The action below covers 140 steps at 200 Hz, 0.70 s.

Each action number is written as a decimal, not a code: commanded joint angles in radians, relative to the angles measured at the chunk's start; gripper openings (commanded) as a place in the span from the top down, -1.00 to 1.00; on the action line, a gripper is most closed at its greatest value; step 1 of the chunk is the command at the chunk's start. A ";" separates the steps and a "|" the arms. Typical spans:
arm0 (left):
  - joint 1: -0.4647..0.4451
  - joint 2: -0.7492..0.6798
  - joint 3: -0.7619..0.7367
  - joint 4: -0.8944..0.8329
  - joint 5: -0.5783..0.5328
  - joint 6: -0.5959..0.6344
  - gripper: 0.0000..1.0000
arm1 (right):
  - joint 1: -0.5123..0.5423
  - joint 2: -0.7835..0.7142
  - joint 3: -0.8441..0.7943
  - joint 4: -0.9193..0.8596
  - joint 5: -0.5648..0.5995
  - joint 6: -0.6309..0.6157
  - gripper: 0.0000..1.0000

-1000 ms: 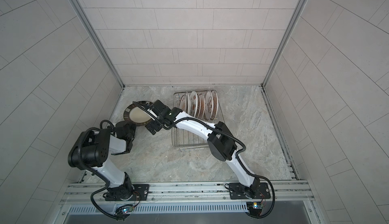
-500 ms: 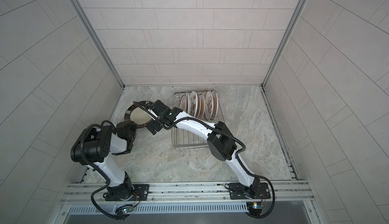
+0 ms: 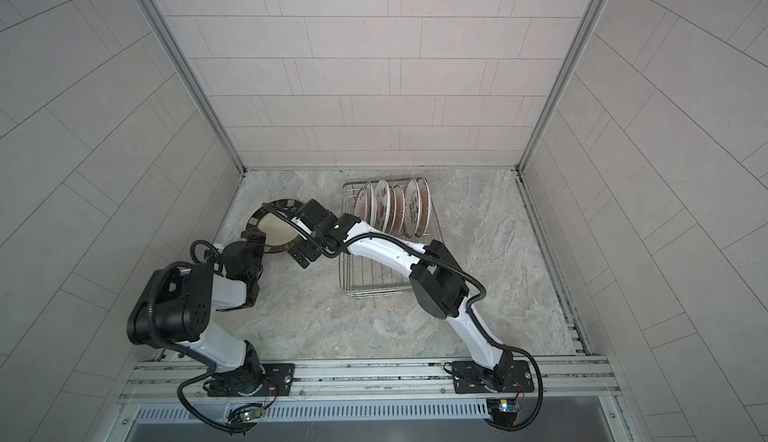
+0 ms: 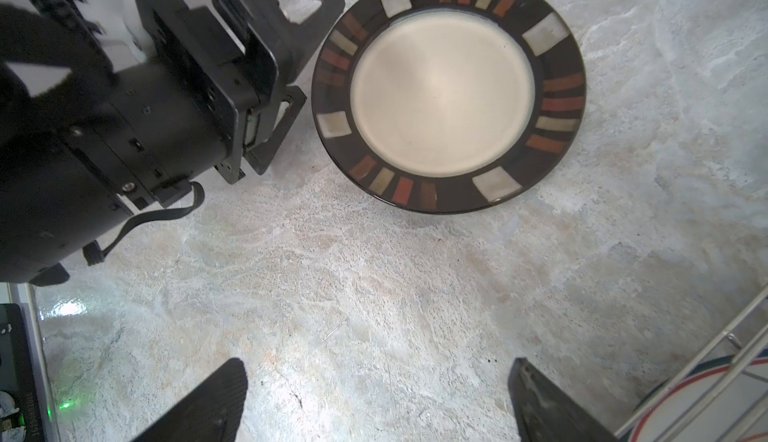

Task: Unload the plates from the dish rack
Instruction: 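Lower the dark plate flat onto the table beside the rack and open the left gripper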

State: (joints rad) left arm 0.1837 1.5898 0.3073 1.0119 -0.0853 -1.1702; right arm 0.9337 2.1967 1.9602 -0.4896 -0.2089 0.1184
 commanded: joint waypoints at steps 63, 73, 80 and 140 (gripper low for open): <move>0.005 -0.398 -0.079 -0.258 0.076 0.063 -1.00 | 0.030 -0.338 -0.318 0.189 0.128 -0.013 -0.99; -0.003 -0.472 -0.076 -0.337 0.078 0.079 -1.00 | 0.030 -0.379 -0.369 0.217 0.141 -0.006 -0.99; -0.007 -0.525 -0.082 -0.372 0.078 0.088 -1.00 | 0.030 -0.409 -0.396 0.231 0.151 -0.002 -0.99; -0.031 -0.966 -0.063 -0.638 0.246 0.169 -1.00 | 0.030 -0.665 -0.637 0.300 0.342 0.049 -0.99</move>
State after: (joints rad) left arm 0.1673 0.7296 0.2222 0.5076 0.0547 -1.0565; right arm 0.9577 1.6196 1.3815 -0.2352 0.0082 0.1345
